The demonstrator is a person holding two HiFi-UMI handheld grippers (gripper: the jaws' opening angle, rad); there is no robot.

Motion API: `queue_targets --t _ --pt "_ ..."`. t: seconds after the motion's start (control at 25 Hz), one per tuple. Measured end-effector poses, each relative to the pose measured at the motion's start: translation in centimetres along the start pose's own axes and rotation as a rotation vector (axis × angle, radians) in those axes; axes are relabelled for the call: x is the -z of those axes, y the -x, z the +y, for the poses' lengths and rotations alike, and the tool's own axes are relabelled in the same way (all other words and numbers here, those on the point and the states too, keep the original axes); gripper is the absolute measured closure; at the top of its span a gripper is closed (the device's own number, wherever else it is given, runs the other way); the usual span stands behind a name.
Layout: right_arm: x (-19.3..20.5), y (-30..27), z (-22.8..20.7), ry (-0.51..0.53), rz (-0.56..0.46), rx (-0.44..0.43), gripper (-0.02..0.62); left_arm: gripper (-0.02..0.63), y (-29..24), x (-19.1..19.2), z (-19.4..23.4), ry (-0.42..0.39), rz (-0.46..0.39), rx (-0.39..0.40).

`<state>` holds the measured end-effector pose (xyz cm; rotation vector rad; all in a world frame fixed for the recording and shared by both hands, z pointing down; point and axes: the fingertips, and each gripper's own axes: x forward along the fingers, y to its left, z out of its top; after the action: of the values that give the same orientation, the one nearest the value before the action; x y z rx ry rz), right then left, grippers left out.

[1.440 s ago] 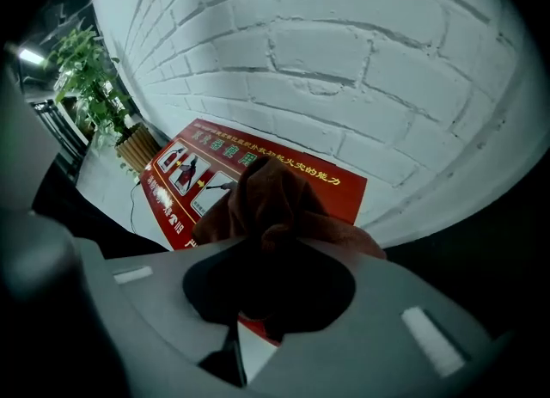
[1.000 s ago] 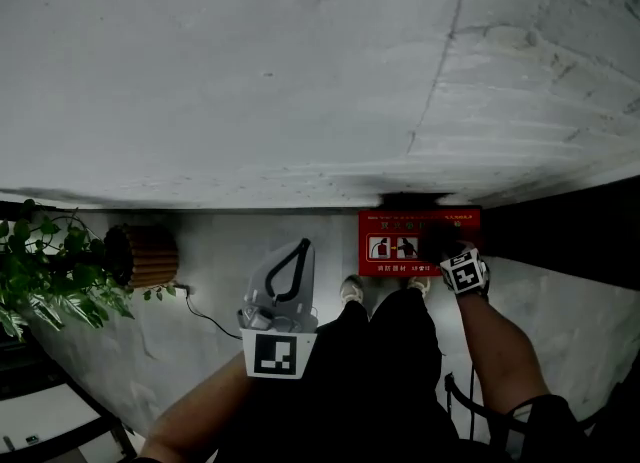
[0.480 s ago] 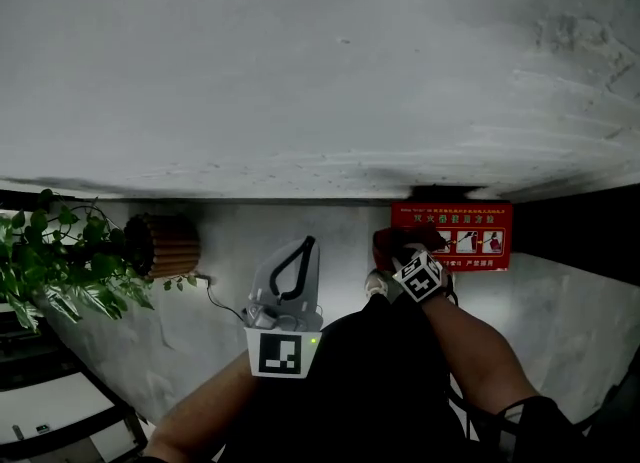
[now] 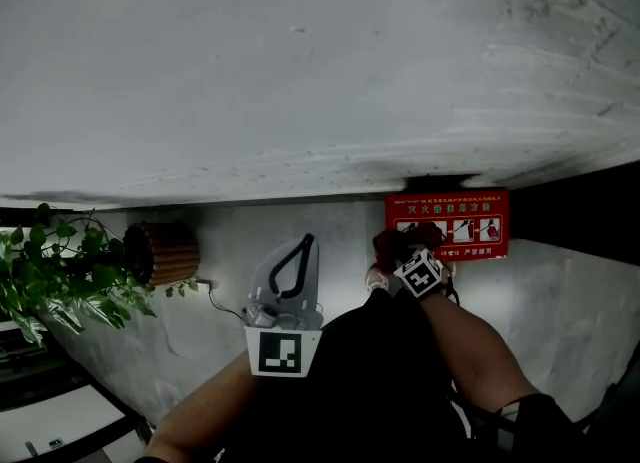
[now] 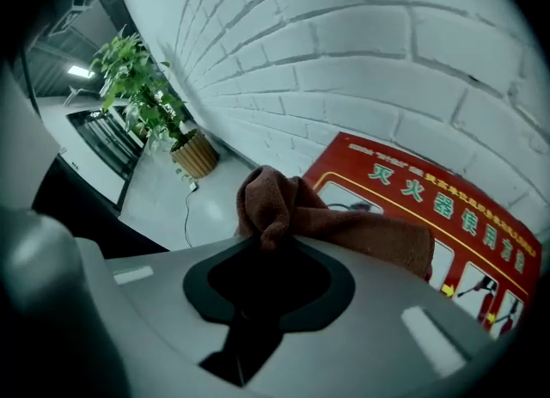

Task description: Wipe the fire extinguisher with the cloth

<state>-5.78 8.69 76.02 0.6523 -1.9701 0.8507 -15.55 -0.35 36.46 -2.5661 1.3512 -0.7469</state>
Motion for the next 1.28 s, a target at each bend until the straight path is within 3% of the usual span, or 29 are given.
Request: queue_targets --t 0.56,0.8,0.96,1.28 --pt "7.6 7.0 -8.5 -0.021 -0.003 0.168 0.537 0.606 -1.4 -2.3 -4.0 -0.022 -0.061 0.078" --pt "10.9 9.8 -12.4 -0.065 -0.007 0.236 0.537 0.606 -1.8 -2.3 -3.7 0.024 -0.062 0.048" --pt "12.6 11.6 -14.7 -0.108 0.014 0.273 0.537 0.606 -2.1 -2.8 -3.5 -0.018 -0.062 0.052" --pt "14.8 14.4 -18.4 -0.206 0.035 0.34 0.537 0.606 -2.6 -3.1 -3.2 0.016 -0.069 0.036"
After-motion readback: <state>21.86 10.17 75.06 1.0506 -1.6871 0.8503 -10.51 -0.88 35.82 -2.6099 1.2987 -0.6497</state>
